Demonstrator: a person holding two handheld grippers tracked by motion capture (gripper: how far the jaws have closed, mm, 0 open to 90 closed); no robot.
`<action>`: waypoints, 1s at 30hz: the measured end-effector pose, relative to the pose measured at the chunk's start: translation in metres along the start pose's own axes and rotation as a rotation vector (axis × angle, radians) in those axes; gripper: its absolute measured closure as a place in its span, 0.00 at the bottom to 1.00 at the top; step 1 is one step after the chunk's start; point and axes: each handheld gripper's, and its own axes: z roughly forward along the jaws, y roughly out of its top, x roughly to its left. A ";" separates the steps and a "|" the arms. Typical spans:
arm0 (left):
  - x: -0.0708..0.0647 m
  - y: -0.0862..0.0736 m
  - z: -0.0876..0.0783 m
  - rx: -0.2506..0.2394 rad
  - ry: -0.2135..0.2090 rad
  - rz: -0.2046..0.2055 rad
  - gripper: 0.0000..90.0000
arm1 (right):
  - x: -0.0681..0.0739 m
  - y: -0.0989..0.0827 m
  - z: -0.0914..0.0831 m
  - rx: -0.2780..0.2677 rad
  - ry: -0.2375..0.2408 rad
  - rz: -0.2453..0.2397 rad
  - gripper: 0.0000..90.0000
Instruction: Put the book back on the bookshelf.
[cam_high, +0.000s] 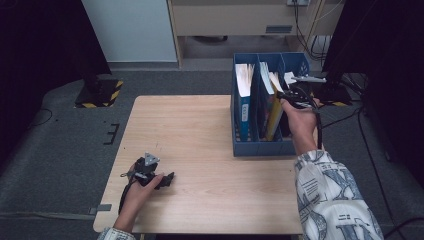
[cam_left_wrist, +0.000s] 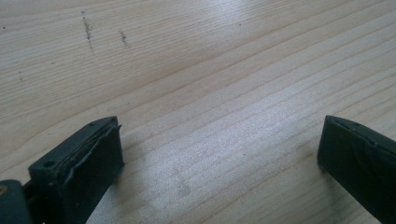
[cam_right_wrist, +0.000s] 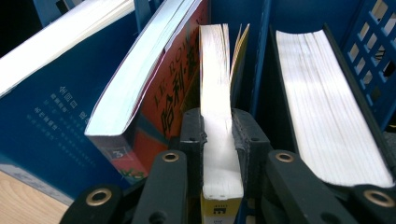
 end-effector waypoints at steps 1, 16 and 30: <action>0.000 0.000 0.000 0.000 0.000 0.000 0.00 | 0.000 0.001 0.001 0.000 -0.001 -0.004 0.85; 0.000 0.000 0.000 -0.001 -0.001 -0.003 0.00 | -0.002 0.011 0.013 -0.017 -0.020 -0.003 0.85; 0.000 0.000 0.000 0.001 -0.002 -0.001 0.00 | -0.002 0.016 0.021 -0.038 -0.033 0.007 0.85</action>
